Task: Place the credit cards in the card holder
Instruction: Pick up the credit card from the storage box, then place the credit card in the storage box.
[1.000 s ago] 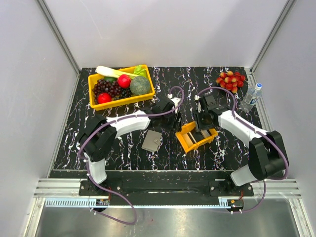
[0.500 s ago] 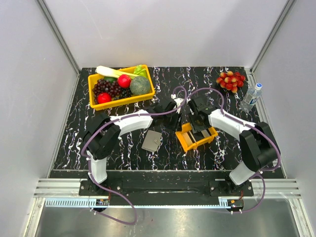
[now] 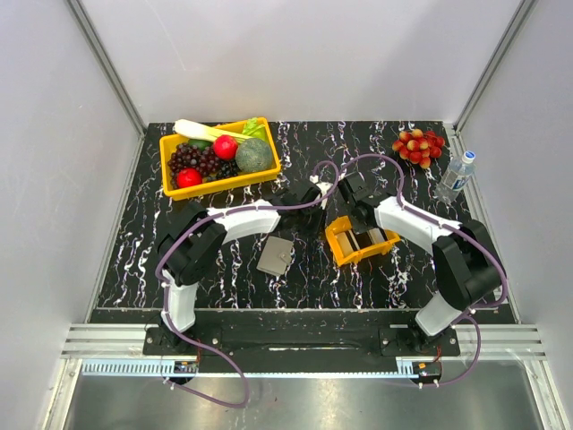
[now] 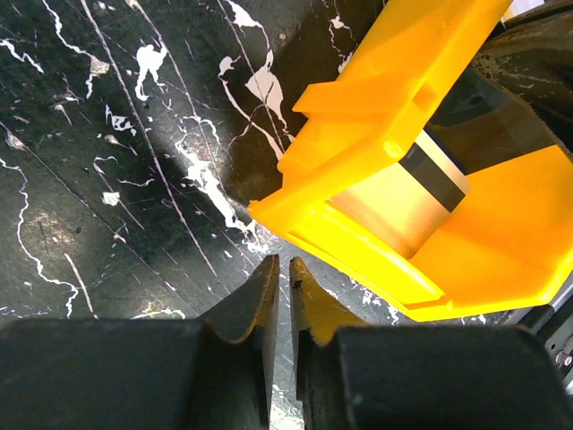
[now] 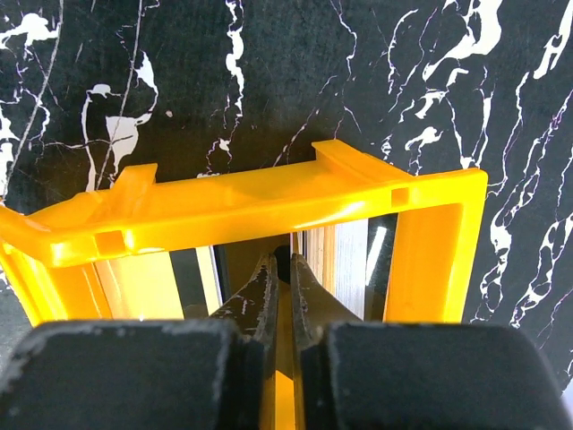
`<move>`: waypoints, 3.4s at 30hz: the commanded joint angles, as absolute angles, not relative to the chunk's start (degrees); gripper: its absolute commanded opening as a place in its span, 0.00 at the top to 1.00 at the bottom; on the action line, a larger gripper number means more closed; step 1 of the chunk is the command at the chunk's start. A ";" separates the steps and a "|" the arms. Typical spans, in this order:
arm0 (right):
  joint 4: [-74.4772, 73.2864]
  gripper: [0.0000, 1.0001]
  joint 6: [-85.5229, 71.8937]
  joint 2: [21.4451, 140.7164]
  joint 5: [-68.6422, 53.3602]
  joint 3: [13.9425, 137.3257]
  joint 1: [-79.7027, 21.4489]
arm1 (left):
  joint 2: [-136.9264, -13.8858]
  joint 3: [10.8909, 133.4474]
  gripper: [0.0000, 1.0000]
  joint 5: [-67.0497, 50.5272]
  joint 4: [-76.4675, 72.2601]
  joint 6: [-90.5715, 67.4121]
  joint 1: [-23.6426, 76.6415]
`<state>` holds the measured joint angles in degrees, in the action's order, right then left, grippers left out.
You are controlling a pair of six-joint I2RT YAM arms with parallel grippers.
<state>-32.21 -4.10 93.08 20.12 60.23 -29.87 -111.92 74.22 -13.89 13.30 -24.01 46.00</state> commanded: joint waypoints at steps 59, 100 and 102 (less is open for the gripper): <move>-33.76 0.99 -21.54 88.05 12.41 62.14 -31.20 | -103.10 70.31 0.39 -20.65 2.99 -34.54 40.52; -25.23 1.00 -37.79 60.82 -16.78 54.14 -12.66 | -105.37 56.95 0.20 -41.04 -46.57 -64.68 40.69; -24.17 1.00 -39.02 59.86 -17.40 53.62 -12.57 | -106.43 56.60 0.20 -41.39 -49.64 -67.05 41.13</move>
<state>-28.80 -35.53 62.26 -13.41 54.54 -12.99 -104.77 57.39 -38.44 -36.58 -60.45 40.49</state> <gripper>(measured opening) 0.010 0.795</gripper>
